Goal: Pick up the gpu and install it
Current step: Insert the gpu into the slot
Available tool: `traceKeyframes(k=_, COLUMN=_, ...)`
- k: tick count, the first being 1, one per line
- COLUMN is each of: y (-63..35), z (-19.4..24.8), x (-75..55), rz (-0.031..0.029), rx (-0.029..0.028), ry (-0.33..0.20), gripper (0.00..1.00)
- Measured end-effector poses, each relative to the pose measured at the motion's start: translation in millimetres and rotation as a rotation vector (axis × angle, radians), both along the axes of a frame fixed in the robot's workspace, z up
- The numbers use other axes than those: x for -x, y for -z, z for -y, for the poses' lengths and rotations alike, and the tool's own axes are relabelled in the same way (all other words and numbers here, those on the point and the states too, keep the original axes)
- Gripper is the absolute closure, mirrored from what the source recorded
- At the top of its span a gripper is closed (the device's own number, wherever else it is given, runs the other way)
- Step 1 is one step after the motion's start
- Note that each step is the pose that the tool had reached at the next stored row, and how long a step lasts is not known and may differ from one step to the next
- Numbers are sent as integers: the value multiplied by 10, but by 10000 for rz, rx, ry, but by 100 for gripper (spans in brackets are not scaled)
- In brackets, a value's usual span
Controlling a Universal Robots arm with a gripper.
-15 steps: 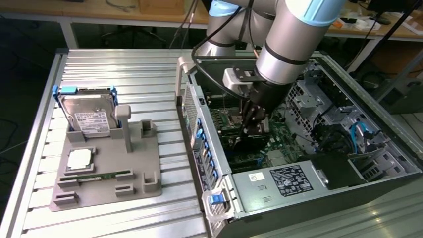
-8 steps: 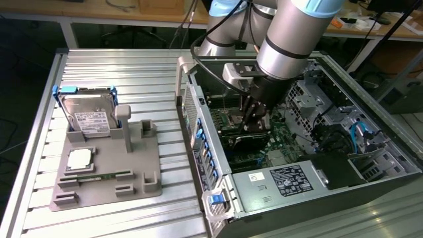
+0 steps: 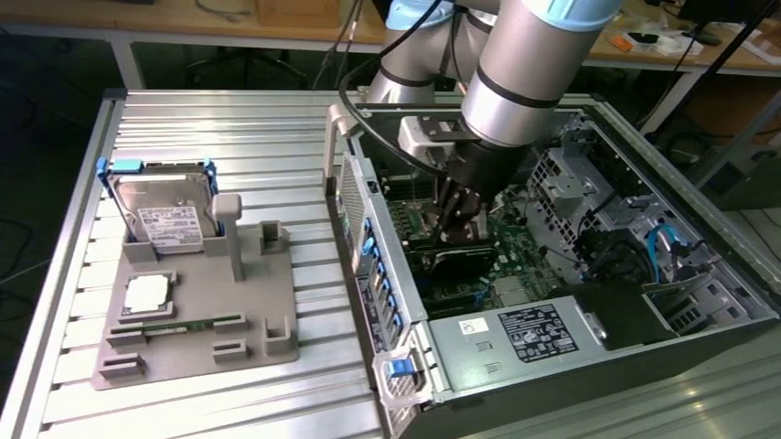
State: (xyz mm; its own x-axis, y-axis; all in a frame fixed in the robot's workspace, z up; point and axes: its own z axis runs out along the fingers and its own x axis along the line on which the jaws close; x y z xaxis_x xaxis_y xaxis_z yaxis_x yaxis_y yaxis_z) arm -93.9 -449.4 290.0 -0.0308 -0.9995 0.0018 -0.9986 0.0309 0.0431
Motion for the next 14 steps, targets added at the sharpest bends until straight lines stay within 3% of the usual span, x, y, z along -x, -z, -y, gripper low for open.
traceKeyframes(k=14, y=0, z=0, x=174, rz=9, rx=-1, ry=82, gripper=89)
